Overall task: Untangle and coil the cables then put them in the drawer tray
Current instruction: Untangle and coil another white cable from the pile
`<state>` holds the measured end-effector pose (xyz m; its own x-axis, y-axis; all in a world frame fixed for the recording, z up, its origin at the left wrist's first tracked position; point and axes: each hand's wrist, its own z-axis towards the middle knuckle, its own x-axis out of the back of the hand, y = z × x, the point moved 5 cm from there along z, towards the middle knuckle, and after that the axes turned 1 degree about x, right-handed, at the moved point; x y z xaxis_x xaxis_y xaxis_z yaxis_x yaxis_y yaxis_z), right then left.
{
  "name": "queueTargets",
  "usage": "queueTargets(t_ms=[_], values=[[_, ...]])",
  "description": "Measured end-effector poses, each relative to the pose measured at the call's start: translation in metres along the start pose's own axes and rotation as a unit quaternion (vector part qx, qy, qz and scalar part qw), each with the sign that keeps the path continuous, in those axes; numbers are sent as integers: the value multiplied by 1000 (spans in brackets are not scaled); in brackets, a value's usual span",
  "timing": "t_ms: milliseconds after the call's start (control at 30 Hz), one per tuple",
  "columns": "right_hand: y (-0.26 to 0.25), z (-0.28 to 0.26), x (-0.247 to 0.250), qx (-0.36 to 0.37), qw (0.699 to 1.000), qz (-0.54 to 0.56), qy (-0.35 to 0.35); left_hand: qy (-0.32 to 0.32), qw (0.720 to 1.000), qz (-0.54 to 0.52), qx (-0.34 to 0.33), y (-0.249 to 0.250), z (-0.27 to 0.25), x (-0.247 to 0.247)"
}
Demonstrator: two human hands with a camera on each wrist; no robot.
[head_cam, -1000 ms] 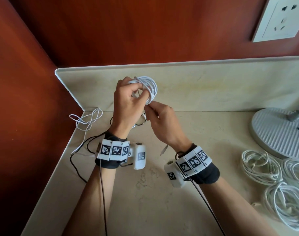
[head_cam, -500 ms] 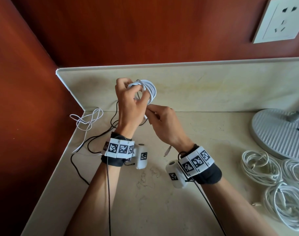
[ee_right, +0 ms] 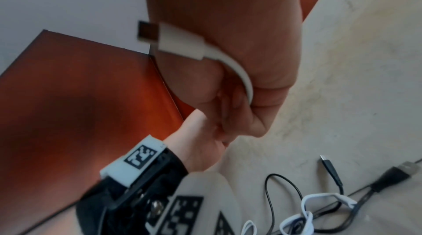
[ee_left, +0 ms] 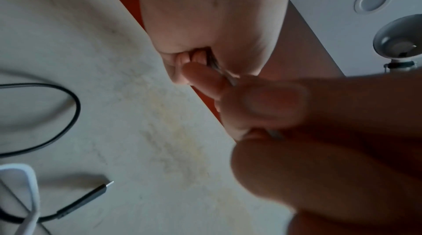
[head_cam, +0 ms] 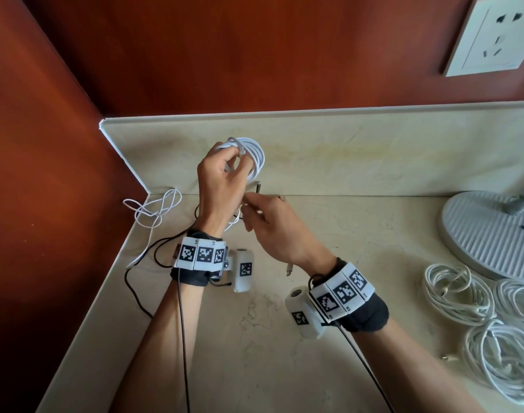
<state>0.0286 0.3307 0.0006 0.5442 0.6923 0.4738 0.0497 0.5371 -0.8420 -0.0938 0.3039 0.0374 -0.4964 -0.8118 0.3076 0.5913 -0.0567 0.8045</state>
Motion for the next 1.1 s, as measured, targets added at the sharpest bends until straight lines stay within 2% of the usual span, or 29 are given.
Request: queueTargets(t_ms=[133, 233, 333, 433, 533, 600, 700, 833, 933, 1033, 1100], values=[[-1, -3, 9, -32, 996, 78, -16, 26, 995, -71, 64, -11, 3, 9], [-13, -5, 25, -2, 990, 143, -18, 51, 984, -131, 108, -15, 1, 12], [-25, -8, 31, 19, 984, 162, -68, 56, 977, -151, 144, -16, 1, 8], [-29, -10, 37, 33, 965, 234, -110, 50, 973, -162, 157, -10, 1, 4], [-27, -8, 46, 59, 950, 290, -98, 42, 956, -198, 214, -10, -1, -1], [-29, -7, 52, 91, 958, 266, -58, 17, 933, -270, 237, -10, -2, -8], [-34, -6, 64, 124, 964, 231, 47, -14, 923, -303, 236, -8, -5, -15], [-39, -6, 80, 146, 959, 190, 149, -82, 943, -264, 184, 2, -11, -22], [-46, -11, 85, 156, 958, 175, 165, -103, 963, -205, 144, 7, -12, -23], [-52, -13, 88, 164, 960, 174, 147, -107, 976, -150, 113, 12, -12, -23], [-55, -14, 90, 167, 965, 152, 136, -140, 979, -122, 89, 14, -13, -26]])
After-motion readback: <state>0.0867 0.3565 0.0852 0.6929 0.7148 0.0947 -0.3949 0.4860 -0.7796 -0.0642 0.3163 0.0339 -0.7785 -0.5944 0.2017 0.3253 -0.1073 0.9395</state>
